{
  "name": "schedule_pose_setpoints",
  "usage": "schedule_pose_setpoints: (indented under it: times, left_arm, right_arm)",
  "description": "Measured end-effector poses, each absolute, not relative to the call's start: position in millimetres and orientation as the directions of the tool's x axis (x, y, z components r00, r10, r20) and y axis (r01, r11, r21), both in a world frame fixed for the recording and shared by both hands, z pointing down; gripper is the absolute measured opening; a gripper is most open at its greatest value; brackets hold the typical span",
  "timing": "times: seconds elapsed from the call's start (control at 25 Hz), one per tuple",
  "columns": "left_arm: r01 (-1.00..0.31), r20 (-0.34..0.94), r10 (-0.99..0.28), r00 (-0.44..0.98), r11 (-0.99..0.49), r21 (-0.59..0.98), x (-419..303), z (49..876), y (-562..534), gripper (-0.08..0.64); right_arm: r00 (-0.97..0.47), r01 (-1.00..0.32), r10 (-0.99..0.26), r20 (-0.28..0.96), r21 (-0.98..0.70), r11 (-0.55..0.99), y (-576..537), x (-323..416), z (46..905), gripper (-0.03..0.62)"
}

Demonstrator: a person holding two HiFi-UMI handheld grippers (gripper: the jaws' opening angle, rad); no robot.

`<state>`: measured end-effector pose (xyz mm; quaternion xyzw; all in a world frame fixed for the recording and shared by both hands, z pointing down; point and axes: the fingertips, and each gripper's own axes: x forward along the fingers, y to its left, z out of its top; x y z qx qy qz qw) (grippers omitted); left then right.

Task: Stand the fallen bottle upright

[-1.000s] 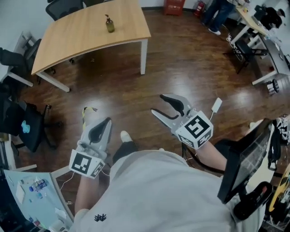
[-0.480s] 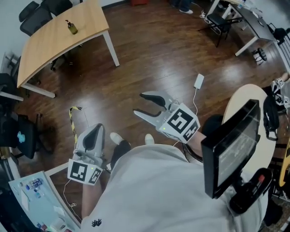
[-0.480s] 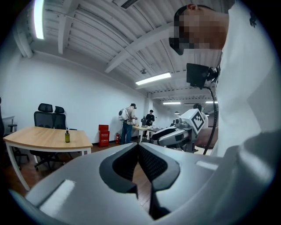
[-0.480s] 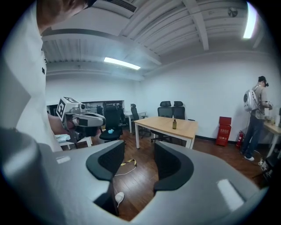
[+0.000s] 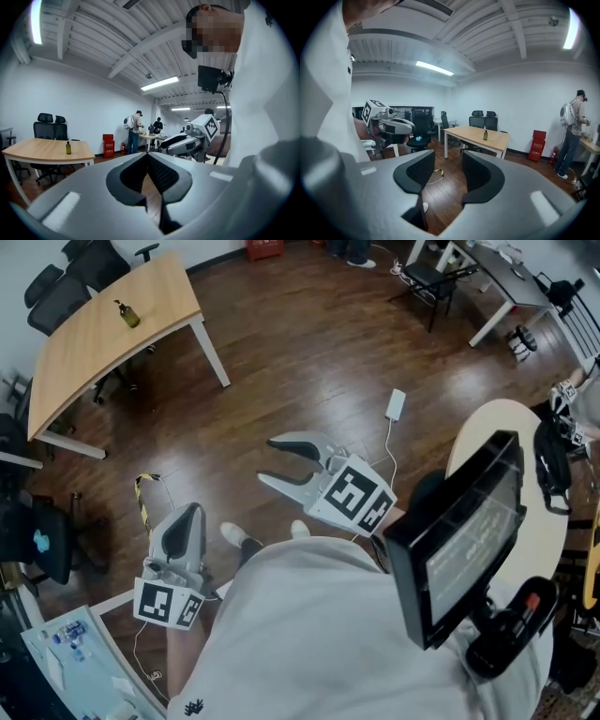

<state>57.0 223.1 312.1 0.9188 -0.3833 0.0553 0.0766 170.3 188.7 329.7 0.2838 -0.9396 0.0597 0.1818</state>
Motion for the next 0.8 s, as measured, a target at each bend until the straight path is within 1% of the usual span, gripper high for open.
schedule_pose_setpoints:
  times: [0.56, 0.8]
  left_arm:
    - [-0.736, 0.170, -0.718, 0.676, -0.670, 0.096, 49, 311, 221, 0.002]
    - [-0.748, 0.173, -0.729, 0.662, -0.656, 0.098, 37, 311, 210, 0.002]
  right_arm:
    - [-0.766, -0.543, -0.503, 0.400, 0.015, 0.840, 178, 166, 333, 0.172]
    - [-0.771, -0.526, -0.483, 0.414, 0.013, 0.850, 164, 154, 337, 0.164]
